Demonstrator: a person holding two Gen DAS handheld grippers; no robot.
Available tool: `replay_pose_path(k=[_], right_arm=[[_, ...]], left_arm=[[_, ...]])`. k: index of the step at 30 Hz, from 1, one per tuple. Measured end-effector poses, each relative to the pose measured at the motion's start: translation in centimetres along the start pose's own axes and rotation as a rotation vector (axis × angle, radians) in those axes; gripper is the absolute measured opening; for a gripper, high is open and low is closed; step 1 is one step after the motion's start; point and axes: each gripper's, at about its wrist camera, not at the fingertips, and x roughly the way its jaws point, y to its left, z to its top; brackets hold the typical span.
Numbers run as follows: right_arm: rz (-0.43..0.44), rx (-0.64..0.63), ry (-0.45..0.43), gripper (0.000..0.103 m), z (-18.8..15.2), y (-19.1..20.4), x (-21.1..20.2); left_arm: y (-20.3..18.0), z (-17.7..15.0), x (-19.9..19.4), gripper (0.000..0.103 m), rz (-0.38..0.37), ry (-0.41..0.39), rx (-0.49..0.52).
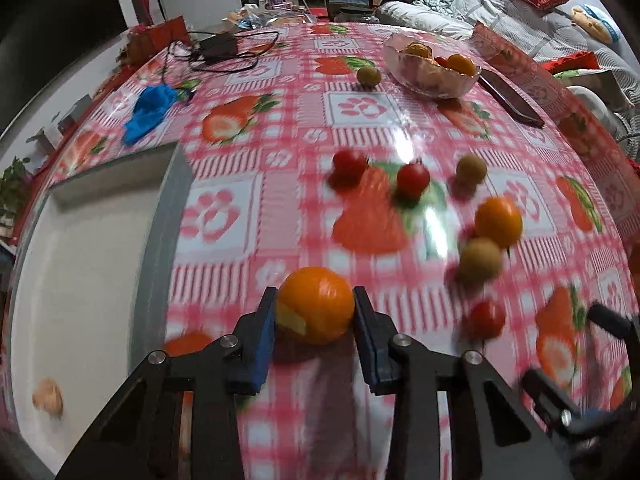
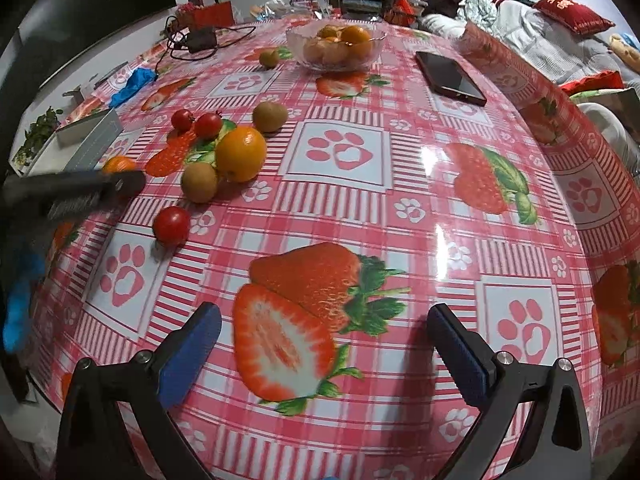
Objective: Organize fruits
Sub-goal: 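Grasp a second tangerine with the left gripper while the right gripper grasps a red cherry tomato, then carry the tangerine over the white tray with the left gripper while the right gripper carries the tomato toward it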
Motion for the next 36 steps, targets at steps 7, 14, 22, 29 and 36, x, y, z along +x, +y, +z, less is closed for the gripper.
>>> replay_pose_path(k=[7,14,22,29,36], right_arm=[[0.089,-0.043,-0.005,0.103,1.7,3.7,0.7],[0.103,-0.064,-0.020,0.067,3.9,6.2,1.5],[0.214,-0.005,-0.017,0.025,3.5,4.6,1.0],[0.234,0.091,-0.002,0.025,1.6,0.5,-0.8],[0.231,0.107,-0.002,0.025,0.4,-0.2,-1.8]], left_arm=[[1.6,-4.3,-2.4,0.039,0.009,0.001,-0.052],[2.4,-5.6,-3.0,0.039,0.009,-0.009,-0.067],[2.4,-5.7,-3.0,0.039,0.006,-0.020,-0.063],[2.7,-5.9,-3.5,0.039,-0.062,-0.002,-0.101],[3.4,-6.5,-5.4,0.039,-0.109,-0.030,-0.117]])
